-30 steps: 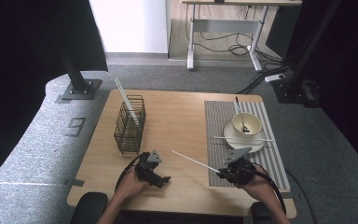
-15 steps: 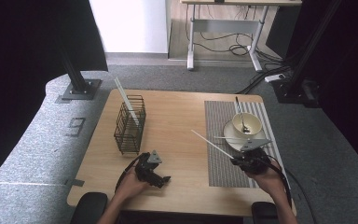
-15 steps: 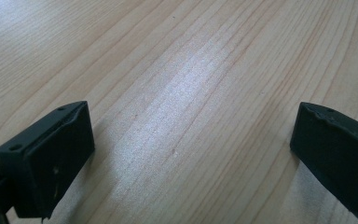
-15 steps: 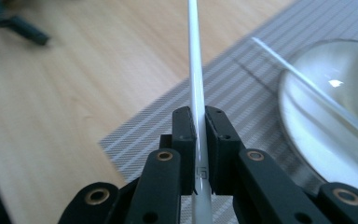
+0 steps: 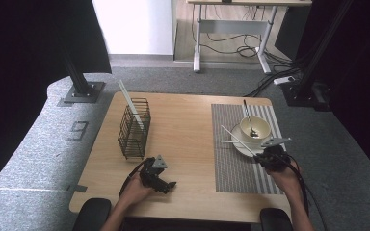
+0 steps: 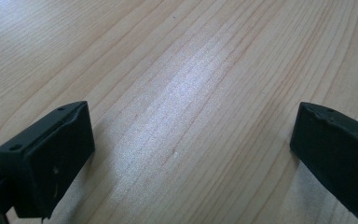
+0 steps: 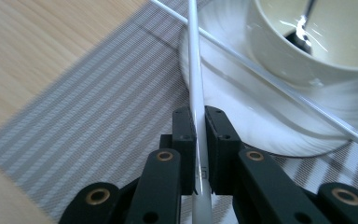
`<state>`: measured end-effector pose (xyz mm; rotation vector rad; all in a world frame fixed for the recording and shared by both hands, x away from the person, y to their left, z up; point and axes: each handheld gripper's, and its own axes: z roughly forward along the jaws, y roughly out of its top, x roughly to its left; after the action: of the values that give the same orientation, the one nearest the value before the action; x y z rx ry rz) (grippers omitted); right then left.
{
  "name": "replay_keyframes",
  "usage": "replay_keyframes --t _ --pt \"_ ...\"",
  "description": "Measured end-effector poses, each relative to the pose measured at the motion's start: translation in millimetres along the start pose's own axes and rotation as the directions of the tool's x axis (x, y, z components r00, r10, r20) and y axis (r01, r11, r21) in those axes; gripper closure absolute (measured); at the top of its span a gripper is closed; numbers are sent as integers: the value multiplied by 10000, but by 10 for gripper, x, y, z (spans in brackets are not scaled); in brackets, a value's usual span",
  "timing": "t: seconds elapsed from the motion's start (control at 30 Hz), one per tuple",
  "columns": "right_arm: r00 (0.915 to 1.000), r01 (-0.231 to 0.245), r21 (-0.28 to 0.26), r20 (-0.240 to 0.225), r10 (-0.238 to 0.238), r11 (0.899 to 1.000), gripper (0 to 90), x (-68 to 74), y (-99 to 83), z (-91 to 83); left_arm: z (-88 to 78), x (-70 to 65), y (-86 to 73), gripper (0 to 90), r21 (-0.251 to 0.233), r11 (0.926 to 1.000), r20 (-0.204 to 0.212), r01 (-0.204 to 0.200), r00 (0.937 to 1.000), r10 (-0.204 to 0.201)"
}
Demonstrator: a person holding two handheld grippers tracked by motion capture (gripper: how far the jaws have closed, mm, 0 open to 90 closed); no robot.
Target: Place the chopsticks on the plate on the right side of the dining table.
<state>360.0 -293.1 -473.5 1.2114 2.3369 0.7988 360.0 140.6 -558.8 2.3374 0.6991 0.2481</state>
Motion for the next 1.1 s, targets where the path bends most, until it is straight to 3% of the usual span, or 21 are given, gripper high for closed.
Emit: replay_keyframes --t 0.27,1.1 --pt "9997 -41 330 247 33 9994 827 -154 -26 152 0 0 0 0 0 10000 0 0 10000 0" --pt "10000 -90 749 32 88 9972 822 -390 -73 395 0 -1 0 0 -3 10000 -3 7 10000 -7"
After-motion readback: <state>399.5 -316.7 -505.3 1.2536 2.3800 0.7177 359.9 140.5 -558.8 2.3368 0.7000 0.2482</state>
